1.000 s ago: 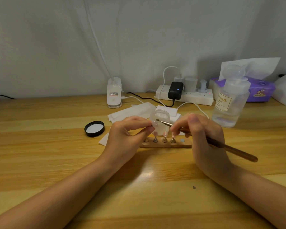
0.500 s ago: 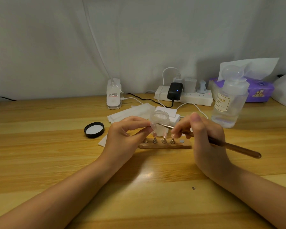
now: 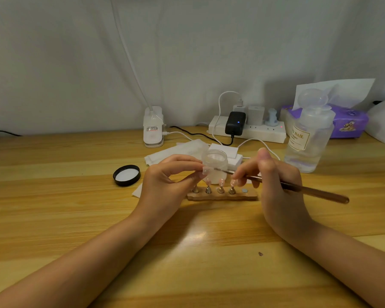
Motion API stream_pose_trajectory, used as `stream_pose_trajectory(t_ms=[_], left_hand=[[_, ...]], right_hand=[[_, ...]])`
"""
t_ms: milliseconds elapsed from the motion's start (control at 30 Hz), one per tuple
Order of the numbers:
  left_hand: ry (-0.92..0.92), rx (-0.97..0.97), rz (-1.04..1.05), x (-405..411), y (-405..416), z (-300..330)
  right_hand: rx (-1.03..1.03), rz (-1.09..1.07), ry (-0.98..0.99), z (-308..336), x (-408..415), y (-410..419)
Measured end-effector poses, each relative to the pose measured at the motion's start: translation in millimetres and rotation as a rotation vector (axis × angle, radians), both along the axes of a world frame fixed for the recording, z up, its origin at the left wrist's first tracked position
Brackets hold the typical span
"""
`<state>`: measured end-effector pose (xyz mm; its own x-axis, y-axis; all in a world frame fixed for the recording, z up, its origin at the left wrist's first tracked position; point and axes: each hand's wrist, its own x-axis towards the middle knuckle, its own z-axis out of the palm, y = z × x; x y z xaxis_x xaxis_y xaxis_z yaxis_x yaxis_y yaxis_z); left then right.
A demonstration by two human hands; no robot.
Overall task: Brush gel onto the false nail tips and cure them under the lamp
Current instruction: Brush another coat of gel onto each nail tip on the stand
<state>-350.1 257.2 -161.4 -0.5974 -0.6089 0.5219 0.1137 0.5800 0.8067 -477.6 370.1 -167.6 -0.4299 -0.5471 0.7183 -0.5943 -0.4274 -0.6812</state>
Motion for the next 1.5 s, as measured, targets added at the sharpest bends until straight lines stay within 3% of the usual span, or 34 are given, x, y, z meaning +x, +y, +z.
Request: stream_pose_trajectory(t_ms=[233,500,733,967,1200,1500], left_hand=[[0.013,-0.035,-0.003,0.4,0.1,-0.6],[0.013,-0.045,0.005,0.4,-0.4,-1.1],[0.023,-0.050,0.027,-0.3,-1.8,-3.1],[0.009,-0.052,0.026,0.3,-0.9,-2.0],[0.019,-0.052,0.025,-0.1,-0.8,-1.7],[0.050,-0.049,0.022,-0.1,-1.7,-2.5]], right_hand=[[0.013,-0.025,0.195,-1.2,6.7,-5.8],[0.027,-0.033,-0.010,-0.8,-0.2,-2.7],[-0.014,-0.041,0.270,-0.4,5.8,-3.8],[0.054,-0.050,0.045,-0.3,0.1,-1.4],[-0.026,-0.061,0.247,0.5,4.6,-4.6],[0.105,-0.073,0.042,3.4,0.3,0.0]])
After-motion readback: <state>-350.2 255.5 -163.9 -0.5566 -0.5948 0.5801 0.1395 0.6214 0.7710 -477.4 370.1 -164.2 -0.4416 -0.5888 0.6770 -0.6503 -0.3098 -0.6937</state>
